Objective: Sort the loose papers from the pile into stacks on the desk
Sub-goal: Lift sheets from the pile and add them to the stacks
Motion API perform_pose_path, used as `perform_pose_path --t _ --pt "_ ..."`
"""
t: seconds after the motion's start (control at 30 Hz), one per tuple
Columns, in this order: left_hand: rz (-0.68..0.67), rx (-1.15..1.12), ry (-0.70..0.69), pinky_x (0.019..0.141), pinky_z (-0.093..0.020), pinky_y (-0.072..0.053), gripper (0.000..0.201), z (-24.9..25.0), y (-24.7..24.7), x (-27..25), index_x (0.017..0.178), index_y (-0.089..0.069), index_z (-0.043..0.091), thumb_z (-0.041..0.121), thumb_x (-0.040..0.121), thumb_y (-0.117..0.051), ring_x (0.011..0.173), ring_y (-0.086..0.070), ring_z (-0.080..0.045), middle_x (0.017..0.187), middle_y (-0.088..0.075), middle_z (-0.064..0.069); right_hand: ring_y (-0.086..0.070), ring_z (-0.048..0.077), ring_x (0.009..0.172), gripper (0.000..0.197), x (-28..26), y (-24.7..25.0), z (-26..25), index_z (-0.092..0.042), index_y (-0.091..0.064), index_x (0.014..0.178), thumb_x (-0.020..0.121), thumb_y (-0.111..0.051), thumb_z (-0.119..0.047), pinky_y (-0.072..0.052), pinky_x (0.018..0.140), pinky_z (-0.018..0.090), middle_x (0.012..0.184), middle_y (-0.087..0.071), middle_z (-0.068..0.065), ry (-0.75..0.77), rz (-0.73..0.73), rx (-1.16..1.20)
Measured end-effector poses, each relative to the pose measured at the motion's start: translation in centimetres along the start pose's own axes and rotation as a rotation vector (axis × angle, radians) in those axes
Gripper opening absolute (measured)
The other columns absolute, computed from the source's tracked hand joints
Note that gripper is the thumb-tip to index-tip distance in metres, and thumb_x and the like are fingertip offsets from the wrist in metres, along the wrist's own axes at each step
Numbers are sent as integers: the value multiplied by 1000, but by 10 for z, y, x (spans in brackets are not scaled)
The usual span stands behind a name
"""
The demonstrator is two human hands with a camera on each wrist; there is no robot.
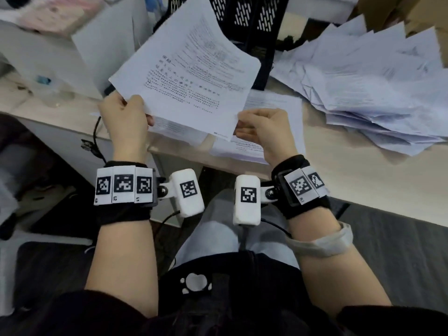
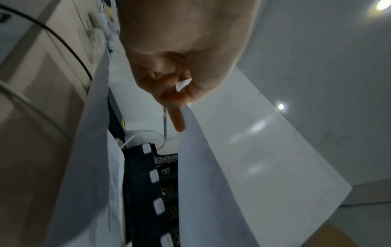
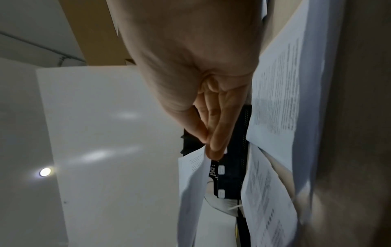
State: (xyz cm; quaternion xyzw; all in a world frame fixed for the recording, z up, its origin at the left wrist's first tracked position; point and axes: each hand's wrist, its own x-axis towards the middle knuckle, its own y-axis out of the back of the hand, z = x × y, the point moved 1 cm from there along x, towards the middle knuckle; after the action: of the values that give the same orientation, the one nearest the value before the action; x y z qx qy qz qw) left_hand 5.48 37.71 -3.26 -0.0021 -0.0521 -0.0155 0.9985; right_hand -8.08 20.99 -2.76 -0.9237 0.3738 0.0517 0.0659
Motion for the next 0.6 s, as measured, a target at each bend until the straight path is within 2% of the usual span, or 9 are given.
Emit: perform_pose_path --t 0.13,0.23,0.27,0.33,0.37,0.43,0.5,0.6 --pt "50 41 30 40 -19 -32 31 -15 21 19 54 -40 19 -2 77 -42 36 -45 -9 47 -42 6 -65 15 46 6 10 -27 9 6 -64 77 83 -62 6 -53 48 18 51 -66 6 -65 -54 -15" --pt "63 72 51 43 -20 -36 28 -29 32 29 57 -51 21 0 75 -43 35 -47 -6 52 -51 3 -65 15 45 6 14 -42 17 8 -64 78 83 -62 6 -55 50 18 49 -66 6 -109 -62 -41" --pt "63 82 65 47 -23 -42 27 -35 35 32 58 -54 22 3 74 -44 38 -51 -9 50 -55 5 -65 15 45 6 16 -45 19 8 -64 77 83 -61 6 -55 50 18 49 -65 6 -119 -63 -47" --pt "53 134 88 60 -39 -55 22 -44 39 38 57 -57 24 10 73 -49 49 -59 -20 45 -61 8 -65 15 45 8 20 -51 22 7 -64 76 84 -61 6 -55 50 19 49 -65 6 -131 -60 -50" --pt "40 153 94 65 -45 -57 20 -47 40 41 58 -57 24 13 73 -51 51 -60 -23 45 -62 13 -64 16 44 7 21 -53 23 7 -64 78 84 -60 6 -55 50 19 49 -65 7 -137 -58 -50" --pt "16 176 102 71 -47 -57 20 -51 41 45 60 -57 26 16 77 -56 51 -61 -19 46 -62 19 -64 16 45 5 24 -57 26 9 -63 81 84 -60 7 -53 49 18 50 -64 8 -150 -51 -50" --pt "-1 186 90 73 -43 -56 18 -51 40 47 65 -59 27 16 80 -60 47 -60 -10 50 -64 17 -64 16 44 6 27 -60 29 8 -63 79 84 -60 7 -53 49 18 53 -64 10 -150 -43 -57" --pt "-18 188 89 76 -43 -58 12 -52 38 48 78 -62 24 13 83 -63 45 -57 -7 76 -69 8 -64 15 45 9 29 -59 32 6 -62 76 85 -60 6 -55 52 19 61 -63 15 -143 -32 -81"
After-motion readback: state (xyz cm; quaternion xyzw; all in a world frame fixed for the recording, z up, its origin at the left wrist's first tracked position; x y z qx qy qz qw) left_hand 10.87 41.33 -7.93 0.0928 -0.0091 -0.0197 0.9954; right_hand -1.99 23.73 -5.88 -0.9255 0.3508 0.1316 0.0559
